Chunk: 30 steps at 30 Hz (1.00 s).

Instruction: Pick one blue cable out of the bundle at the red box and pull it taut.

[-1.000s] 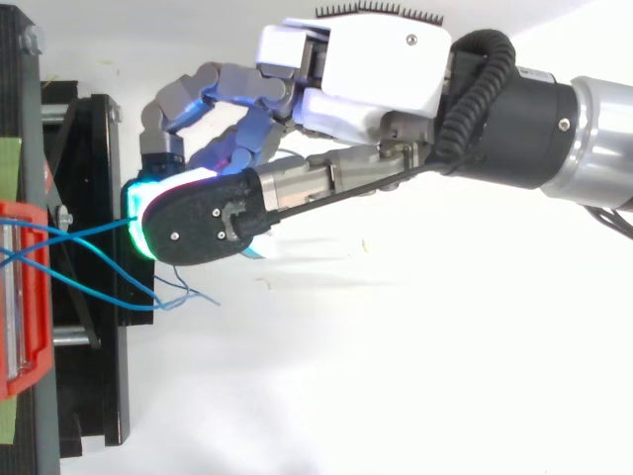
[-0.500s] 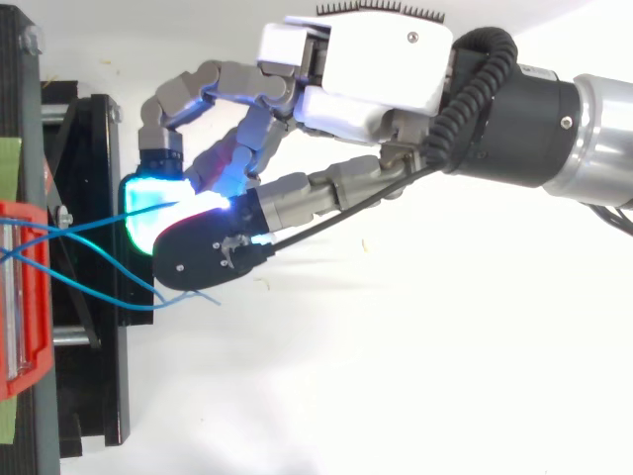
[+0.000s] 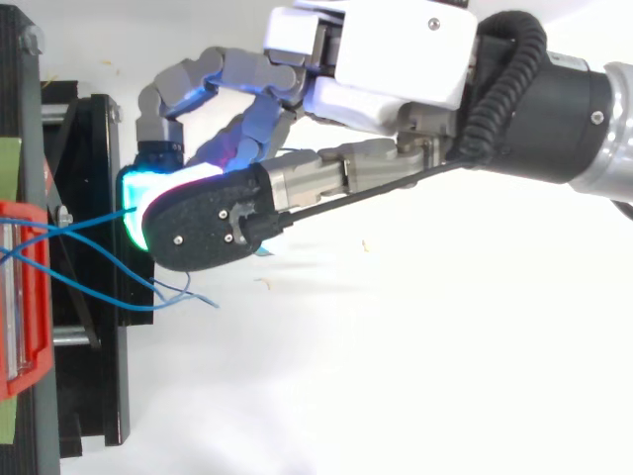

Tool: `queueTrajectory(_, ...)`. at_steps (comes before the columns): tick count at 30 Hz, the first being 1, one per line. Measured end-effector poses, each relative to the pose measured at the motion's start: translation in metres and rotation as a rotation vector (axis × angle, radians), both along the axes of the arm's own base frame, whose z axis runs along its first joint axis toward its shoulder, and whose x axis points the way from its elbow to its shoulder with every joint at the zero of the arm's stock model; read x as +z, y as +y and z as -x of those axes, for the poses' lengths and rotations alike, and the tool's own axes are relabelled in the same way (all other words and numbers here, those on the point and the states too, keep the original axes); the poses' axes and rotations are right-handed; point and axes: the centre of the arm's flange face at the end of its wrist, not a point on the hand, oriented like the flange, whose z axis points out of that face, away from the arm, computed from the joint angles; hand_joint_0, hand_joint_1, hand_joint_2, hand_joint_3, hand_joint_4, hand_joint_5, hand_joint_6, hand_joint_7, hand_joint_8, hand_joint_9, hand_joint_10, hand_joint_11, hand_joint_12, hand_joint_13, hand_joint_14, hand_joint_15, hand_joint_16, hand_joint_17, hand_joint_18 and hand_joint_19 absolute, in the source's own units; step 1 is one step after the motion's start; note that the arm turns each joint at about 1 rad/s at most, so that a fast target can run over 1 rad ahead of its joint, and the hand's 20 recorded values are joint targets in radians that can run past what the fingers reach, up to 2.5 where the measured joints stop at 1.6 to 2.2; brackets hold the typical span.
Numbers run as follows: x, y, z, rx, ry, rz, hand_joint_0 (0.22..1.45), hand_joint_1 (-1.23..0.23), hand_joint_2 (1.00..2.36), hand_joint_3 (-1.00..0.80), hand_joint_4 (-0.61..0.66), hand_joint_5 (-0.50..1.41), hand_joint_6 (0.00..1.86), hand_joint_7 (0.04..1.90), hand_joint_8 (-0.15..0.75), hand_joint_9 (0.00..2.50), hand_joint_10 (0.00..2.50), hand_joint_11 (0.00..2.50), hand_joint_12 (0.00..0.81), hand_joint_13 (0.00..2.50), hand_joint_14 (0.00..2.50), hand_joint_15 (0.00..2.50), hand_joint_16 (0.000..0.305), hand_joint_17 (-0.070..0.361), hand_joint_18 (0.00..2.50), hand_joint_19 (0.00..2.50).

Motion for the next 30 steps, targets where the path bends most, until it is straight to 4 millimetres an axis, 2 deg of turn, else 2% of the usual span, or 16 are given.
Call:
queueTrajectory(2, 0.0040, 0.0003, 0.0018, 0.000, 0.006, 0.015, 0.65, -0.55, 1.01, -0.30, 0.35, -0.05, 0.50, 1.37, 0.346, 1.31, 0.01, 1.48, 0.393, 0.83, 0.02, 0.47, 0.053, 0.120, 0.68, 0.45)
queueTrajectory(6, 0.0065, 0.0012, 0.0034, 0.000, 0.015, 0.028, 0.66, -0.63, 1.02, -0.22, 0.38, -0.06, 0.50, 1.32, 0.362, 1.31, 0.01, 1.48, 0.396, 0.85, 0.02, 0.47, 0.054, 0.121, 0.70, 0.44)
queueTrajectory(16, 0.0075, 0.0035, 0.0033, 0.003, 0.016, 0.032, 0.65, -0.73, 1.02, -0.19, 0.35, -0.06, 0.50, 1.32, 0.349, 1.30, 0.01, 1.48, 0.394, 0.86, 0.02, 0.49, 0.054, 0.121, 0.72, 0.44)
queueTrajectory(18, 0.0076, 0.0036, 0.0033, 0.003, 0.016, 0.031, 0.60, -0.71, 1.01, -0.30, 0.35, -0.06, 0.50, 1.33, 0.357, 1.30, 0.01, 1.48, 0.391, 0.86, 0.02, 0.49, 0.054, 0.121, 0.71, 0.46)
queueTrajectory(20, 0.0078, 0.0038, 0.0031, 0.004, 0.014, 0.031, 0.58, -0.59, 1.01, -0.39, 0.34, -0.04, 0.50, 1.34, 0.351, 1.35, 0.01, 1.49, 0.392, 0.88, 0.02, 0.48, 0.054, 0.121, 0.73, 0.47)
queueTrajectory(23, 0.0081, 0.0038, 0.0029, 0.004, 0.013, 0.031, 0.61, -0.53, 1.01, -0.36, 0.36, -0.04, 0.50, 1.32, 0.348, 1.37, 0.01, 1.50, 0.390, 0.90, 0.02, 0.48, 0.053, 0.120, 0.74, 0.47)
queueTrajectory(27, 0.0100, 0.0040, 0.0022, 0.004, 0.011, 0.031, 0.63, -0.55, 1.02, -0.29, 0.41, -0.04, 0.50, 1.24, 0.343, 1.36, 0.01, 1.48, 0.393, 0.90, 0.02, 0.49, 0.054, 0.121, 0.75, 0.46)
queueTrajectory(30, 0.0105, 0.0042, 0.0020, 0.004, 0.010, 0.031, 0.64, -0.57, 1.02, -0.23, 0.49, -0.05, 0.50, 1.12, 0.348, 1.36, 0.01, 1.46, 0.390, 0.91, 0.02, 0.48, 0.054, 0.122, 0.75, 0.46)
